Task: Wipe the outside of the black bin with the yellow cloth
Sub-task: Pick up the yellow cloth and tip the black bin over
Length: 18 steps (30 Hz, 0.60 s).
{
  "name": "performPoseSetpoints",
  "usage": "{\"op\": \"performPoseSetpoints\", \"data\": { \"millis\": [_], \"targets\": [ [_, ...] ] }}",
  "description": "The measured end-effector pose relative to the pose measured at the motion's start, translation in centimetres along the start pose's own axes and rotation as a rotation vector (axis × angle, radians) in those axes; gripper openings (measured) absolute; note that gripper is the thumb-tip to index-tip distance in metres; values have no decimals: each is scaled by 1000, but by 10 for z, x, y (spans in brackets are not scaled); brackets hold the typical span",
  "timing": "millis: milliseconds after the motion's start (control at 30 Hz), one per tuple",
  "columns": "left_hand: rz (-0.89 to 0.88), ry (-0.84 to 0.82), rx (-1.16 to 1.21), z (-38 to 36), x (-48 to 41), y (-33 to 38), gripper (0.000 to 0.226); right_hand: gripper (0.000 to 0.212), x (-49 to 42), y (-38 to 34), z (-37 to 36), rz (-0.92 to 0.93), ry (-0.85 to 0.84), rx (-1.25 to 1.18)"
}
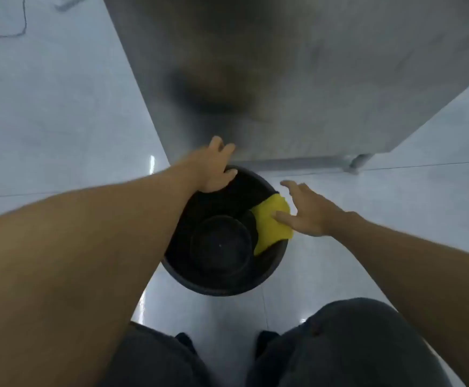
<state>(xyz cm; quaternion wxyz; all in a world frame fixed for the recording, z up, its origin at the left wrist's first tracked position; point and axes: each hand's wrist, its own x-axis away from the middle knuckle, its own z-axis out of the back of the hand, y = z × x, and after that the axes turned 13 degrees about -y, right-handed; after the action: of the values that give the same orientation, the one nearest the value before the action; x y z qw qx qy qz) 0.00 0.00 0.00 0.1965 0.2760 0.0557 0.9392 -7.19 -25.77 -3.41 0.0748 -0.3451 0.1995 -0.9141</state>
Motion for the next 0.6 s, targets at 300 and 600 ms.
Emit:
{"op": "performPoseSetpoints", "data": {
  "millis": [300,600],
  "targets": [
    [159,-153,-25,-47,-11,9,79,46,-25,10,-36,-22,232,158],
    [-16,-676,218,-90,22,120,58,31,-16,-3,-26,-17,397,147]
  ]
}}
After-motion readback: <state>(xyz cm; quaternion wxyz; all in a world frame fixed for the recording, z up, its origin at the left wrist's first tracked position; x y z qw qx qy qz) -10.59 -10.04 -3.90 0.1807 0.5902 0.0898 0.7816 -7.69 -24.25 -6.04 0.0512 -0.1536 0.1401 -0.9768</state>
